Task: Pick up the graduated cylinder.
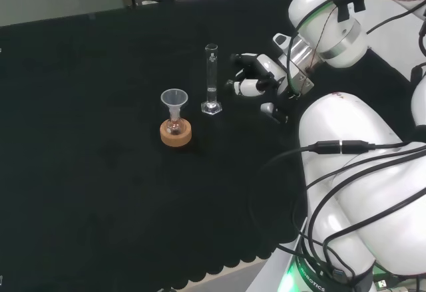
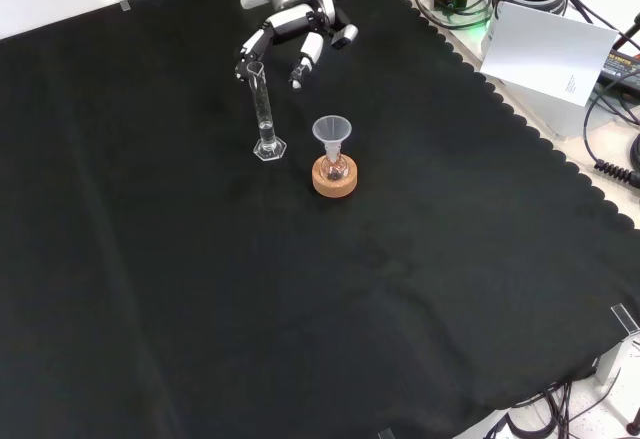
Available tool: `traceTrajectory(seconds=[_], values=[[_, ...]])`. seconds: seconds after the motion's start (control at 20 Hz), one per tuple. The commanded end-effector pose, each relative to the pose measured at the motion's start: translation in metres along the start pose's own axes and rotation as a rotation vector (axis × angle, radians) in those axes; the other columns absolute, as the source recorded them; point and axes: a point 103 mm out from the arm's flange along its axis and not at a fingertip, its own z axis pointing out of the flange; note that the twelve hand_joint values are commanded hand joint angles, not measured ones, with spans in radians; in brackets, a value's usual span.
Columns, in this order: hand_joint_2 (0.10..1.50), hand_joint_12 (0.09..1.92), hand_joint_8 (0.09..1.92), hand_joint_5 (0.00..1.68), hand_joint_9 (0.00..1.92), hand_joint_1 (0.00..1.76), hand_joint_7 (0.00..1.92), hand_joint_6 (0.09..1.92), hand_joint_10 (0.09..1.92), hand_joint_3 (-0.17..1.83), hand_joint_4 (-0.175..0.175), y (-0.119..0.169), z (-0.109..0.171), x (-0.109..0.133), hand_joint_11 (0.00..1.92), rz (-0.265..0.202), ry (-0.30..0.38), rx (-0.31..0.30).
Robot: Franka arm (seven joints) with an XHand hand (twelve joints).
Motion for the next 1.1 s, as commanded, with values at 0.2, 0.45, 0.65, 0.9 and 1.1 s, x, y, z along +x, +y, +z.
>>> traceTrajectory(seconds=[0.2,0.45,0.65,0.9,1.1], values=[[0.91,1.30,0.73,0.54,0.62,1.04,0.37,0.11,0.58,-0.17,-0.073,0.024,0.015,0.006,0.42,-0.097,0.113,0.005],[0.91,1.31,0.74,0.55,0.59,1.09,0.38,0.12,0.59,-0.17,-0.068,0.033,0.026,0.013,0.39,-0.113,0.140,-0.016],[0.91,1.32,0.73,0.57,0.59,1.12,0.38,0.14,0.60,-0.17,-0.060,0.037,0.032,0.016,0.39,-0.121,0.156,-0.014],[0.91,1.31,0.71,0.55,0.65,1.13,0.43,0.34,0.58,-0.17,-0.055,0.039,0.039,0.020,0.40,-0.135,0.178,-0.024],[0.92,1.31,0.71,0.50,0.70,1.13,0.49,0.61,0.56,-0.17,-0.048,0.041,0.041,0.022,0.42,-0.133,0.212,-0.056]])
